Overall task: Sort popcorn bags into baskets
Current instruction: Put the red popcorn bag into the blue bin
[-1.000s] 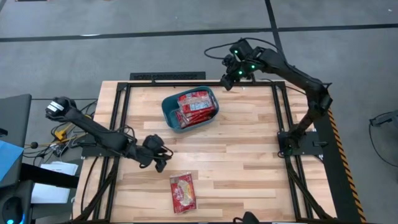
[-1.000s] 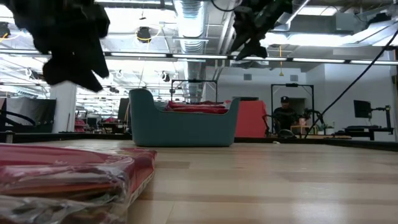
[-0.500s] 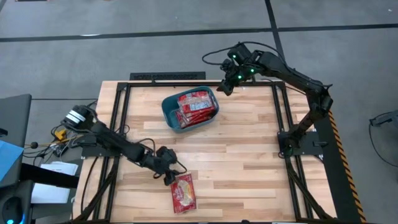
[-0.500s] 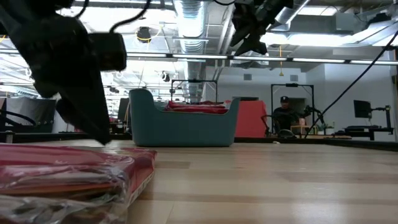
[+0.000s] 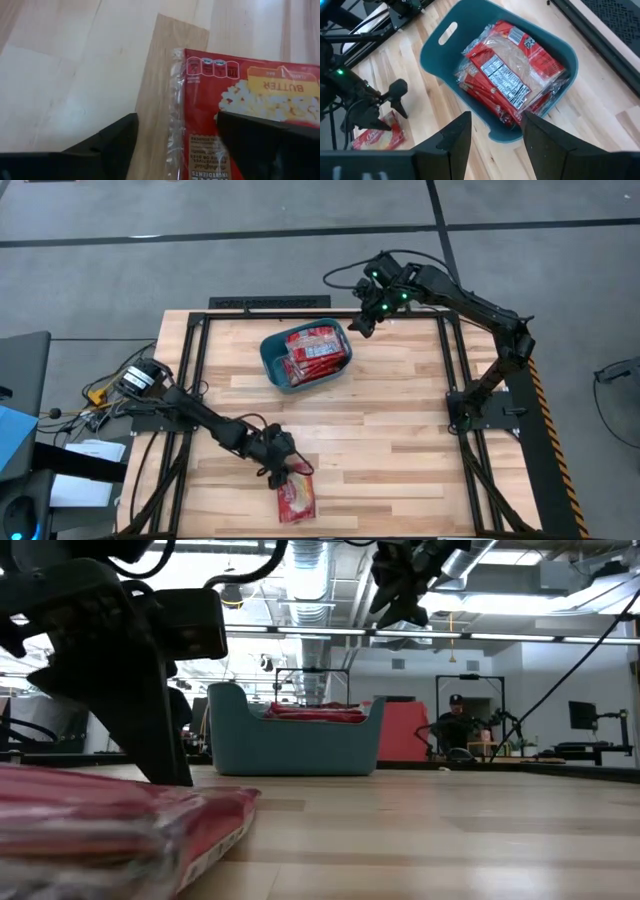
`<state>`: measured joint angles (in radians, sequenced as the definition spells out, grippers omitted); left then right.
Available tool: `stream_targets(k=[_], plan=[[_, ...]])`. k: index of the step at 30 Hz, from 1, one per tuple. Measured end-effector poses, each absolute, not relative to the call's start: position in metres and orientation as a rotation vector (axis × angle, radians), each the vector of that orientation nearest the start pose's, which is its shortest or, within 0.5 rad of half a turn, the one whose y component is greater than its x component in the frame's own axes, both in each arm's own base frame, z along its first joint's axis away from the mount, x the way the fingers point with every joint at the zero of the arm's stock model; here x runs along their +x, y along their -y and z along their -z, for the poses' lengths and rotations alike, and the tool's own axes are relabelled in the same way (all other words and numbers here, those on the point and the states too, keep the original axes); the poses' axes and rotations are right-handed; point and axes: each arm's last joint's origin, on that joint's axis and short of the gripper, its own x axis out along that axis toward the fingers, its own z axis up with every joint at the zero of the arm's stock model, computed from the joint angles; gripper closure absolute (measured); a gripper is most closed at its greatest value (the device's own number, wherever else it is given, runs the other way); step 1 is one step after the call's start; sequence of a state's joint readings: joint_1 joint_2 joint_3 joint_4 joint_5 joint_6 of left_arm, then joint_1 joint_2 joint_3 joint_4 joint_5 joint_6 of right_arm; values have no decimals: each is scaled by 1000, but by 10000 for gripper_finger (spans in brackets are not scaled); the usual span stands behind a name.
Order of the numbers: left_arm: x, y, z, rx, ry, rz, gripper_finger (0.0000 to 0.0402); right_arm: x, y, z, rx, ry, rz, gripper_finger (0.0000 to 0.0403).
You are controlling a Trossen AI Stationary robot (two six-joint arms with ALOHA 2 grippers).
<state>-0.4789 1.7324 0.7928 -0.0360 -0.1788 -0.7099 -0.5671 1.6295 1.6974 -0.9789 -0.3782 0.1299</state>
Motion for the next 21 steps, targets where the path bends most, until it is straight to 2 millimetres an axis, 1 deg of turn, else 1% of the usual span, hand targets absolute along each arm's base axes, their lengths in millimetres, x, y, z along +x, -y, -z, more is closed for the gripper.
stream_targets(k=[2, 4, 8, 11, 12, 14, 16, 19, 21], plan=[[275, 137, -120, -322, -996, -73, 165, 287, 170, -368, 543, -814, 230, 207], [274, 137, -116, -313, -1024, -90, 201, 286, 169, -367, 548, -824, 231, 210], [272, 136, -114, -316, -1052, -88, 289, 284, 168, -366, 560, -851, 233, 216], [273, 130, -113, -389, -1075, -135, 366, 284, 166, -365, 581, -868, 233, 222], [273, 128, -113, -414, -1086, -154, 383, 284, 164, -364, 592, -874, 228, 223], [274, 124, -113, -436, -1096, -168, 391, 283, 158, -365, 610, -894, 217, 227], [275, 121, -116, -448, -1092, -170, 394, 284, 147, -366, 611, -920, 194, 230], [274, 114, -124, -457, -1078, -182, 400, 285, 127, -364, 616, -992, 149, 234], [272, 109, -131, -454, -1058, -204, 401, 287, 109, -366, 607, -998, 113, 236]])
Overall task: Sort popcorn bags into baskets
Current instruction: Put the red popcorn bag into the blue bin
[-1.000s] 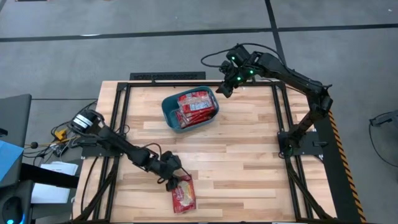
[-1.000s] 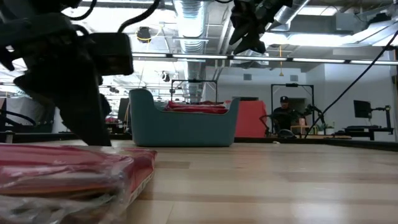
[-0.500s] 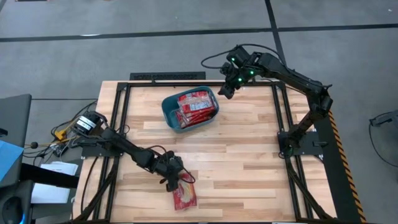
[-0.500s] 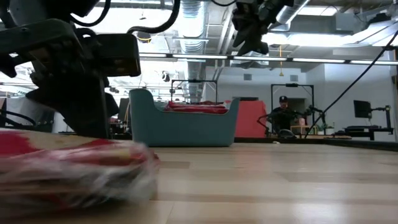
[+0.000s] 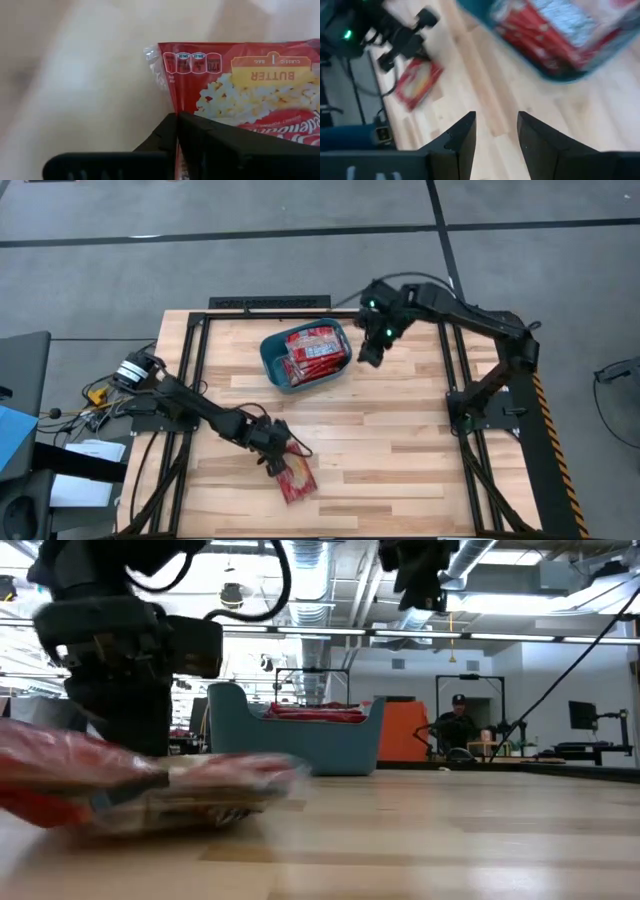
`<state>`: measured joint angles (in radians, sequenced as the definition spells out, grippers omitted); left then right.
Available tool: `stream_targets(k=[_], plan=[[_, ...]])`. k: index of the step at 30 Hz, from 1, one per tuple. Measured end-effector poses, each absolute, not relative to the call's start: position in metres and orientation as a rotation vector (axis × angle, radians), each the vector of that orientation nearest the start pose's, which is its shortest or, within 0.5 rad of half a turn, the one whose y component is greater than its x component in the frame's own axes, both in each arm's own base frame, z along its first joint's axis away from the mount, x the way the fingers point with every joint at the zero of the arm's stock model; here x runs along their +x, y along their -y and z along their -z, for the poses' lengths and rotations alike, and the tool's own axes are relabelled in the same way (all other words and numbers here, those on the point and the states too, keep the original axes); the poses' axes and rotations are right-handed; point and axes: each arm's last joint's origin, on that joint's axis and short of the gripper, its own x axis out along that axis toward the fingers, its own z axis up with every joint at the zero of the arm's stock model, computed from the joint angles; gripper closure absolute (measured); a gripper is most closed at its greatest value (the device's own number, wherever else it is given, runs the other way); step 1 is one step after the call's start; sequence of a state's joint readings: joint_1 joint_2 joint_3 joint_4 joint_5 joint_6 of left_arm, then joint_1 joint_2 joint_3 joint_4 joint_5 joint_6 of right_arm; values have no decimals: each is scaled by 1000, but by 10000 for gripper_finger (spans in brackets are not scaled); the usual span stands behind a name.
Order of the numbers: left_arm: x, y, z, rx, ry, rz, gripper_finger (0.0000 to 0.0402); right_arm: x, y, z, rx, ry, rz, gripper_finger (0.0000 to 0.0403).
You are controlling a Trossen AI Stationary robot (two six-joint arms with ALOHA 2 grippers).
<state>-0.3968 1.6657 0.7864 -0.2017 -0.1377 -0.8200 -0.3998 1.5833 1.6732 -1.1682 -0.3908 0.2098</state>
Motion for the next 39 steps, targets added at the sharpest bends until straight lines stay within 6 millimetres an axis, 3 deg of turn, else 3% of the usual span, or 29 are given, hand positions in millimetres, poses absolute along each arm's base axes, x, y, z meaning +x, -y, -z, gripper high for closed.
stream_targets(k=[4, 8, 15, 20, 29, 33, 39], plan=[[266, 99, -151, -433, -994, -275, 401, 281, 79, -367, 606, -1012, 109, 243], [260, 90, -166, -442, -943, -332, 401, 276, 48, -364, 605, -915, 163, 250], [257, 86, -184, -499, -853, -324, 401, 278, 3, -331, 679, -669, 162, 247], [254, 80, -201, -528, -764, -333, 401, 290, -13, -303, 708, -620, 102, 221], [249, 69, -220, -510, -674, -359, 401, 338, -28, -245, 671, -628, 34, 126], [248, 67, -222, -507, -659, -368, 401, 358, -27, -214, 677, -656, 27, 116], [248, 67, -223, -497, -658, -368, 401, 380, -24, -184, 656, -621, -41, 116]])
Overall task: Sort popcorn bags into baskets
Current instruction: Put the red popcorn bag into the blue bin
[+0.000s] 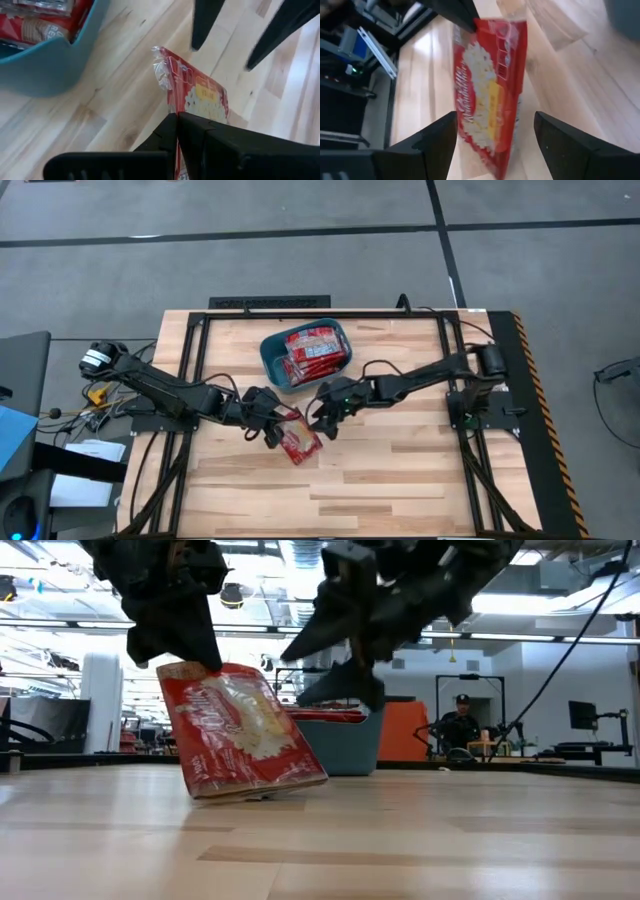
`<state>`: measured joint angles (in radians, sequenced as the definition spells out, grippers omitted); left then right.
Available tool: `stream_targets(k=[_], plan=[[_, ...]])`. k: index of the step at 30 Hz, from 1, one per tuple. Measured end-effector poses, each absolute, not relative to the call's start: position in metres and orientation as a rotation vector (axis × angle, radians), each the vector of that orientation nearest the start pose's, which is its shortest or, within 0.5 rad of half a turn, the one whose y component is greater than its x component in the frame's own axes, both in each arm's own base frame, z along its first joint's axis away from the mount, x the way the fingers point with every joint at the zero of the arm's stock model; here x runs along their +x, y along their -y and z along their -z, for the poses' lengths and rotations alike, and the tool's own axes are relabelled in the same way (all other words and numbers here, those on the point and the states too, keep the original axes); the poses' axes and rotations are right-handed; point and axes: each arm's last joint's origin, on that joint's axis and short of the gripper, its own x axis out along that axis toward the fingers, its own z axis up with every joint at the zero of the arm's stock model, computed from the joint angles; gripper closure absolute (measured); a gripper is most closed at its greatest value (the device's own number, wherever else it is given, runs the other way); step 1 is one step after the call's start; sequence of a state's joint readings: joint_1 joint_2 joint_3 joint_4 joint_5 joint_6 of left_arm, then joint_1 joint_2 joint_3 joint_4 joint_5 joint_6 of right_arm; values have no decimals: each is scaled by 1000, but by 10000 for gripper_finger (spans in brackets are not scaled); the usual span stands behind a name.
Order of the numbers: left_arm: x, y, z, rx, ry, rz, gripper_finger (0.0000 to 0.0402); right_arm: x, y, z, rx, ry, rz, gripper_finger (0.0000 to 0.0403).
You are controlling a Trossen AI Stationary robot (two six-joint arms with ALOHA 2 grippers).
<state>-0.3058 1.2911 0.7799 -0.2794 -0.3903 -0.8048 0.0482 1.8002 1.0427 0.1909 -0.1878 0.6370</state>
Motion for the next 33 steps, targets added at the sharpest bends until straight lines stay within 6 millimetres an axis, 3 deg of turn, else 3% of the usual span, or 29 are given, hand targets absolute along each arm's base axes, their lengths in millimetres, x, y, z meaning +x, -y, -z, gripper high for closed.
stream_targets(k=[14, 18, 27, 33], plan=[[248, 65, -223, -458, -652, -377, 401, 406, -21, -134, 617, -554, -173, 127], [249, 65, -223, -450, -649, -378, 401, 412, -25, -127, 611, -563, -181, 180], [249, 65, -223, -455, -646, -374, 401, 416, -27, -132, 589, -553, -221, 379], [244, 59, -231, -538, -605, -419, 401, 416, -28, -133, 662, -563, -228, 369]])
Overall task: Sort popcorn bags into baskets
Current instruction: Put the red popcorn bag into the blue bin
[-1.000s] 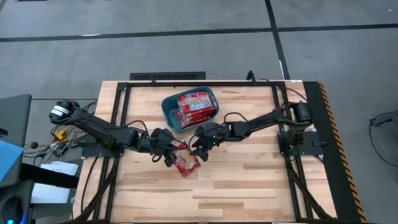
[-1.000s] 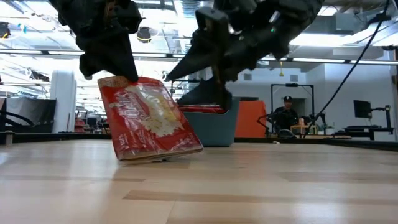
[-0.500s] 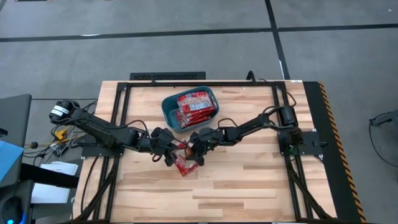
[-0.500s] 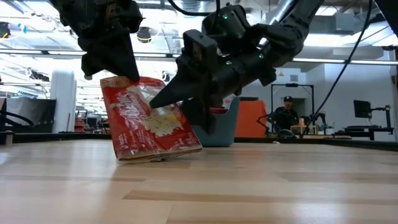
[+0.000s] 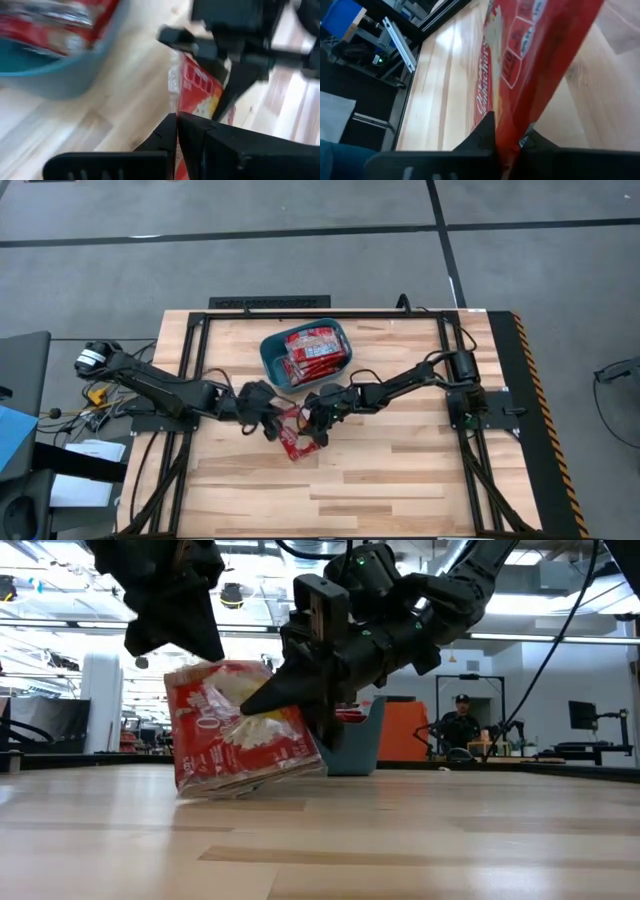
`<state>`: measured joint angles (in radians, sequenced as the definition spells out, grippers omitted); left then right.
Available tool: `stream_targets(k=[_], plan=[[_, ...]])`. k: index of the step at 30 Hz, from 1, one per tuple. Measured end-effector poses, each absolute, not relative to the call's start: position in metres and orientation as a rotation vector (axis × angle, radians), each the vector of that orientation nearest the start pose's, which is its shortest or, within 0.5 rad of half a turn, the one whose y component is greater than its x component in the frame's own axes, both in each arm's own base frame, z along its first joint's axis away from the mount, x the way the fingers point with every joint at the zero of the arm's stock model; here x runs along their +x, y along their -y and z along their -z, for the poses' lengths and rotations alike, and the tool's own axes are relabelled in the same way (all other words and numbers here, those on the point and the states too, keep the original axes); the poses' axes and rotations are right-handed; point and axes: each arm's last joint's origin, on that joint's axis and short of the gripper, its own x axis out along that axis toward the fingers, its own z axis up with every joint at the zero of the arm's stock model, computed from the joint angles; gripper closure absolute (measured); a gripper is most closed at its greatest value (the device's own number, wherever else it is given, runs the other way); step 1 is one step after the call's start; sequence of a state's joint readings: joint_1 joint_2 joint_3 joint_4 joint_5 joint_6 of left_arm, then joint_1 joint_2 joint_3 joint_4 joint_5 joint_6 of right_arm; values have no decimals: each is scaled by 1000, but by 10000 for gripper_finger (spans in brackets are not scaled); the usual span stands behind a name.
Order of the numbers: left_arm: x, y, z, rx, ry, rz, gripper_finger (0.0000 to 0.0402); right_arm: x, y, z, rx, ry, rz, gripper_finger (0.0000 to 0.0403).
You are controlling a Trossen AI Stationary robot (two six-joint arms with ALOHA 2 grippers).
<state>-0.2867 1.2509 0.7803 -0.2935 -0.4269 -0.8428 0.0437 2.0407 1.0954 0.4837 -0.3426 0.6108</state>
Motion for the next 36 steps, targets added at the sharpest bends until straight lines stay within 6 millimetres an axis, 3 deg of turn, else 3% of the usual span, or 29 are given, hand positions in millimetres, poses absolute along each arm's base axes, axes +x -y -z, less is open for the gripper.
stream_targets(k=[10, 19, 22, 25, 28, 31, 36], plan=[[197, 32, -285, -618, -383, -466, 353, 419, -33, -145, 838, -482, -235, 387], [140, 14, -328, -622, -74, -525, 344, 406, 1, -229, 897, -123, -42, 384], [127, 10, -335, -602, -16, -545, 344, 393, 11, -260, 930, 44, 163, 378], [118, 7, -339, -575, 20, -569, 344, 379, 16, -276, 973, 170, 440, 360], [111, 5, -342, -563, 49, -587, 344, 370, 15, -278, 1010, 255, 655, 352], [104, 3, -344, -547, 64, -581, 344, 370, 12, -271, 1083, 328, 759, 355], [95, 1, -347, -515, 84, -586, 344, 383, 14, -236, 1261, 406, 844, 366]])
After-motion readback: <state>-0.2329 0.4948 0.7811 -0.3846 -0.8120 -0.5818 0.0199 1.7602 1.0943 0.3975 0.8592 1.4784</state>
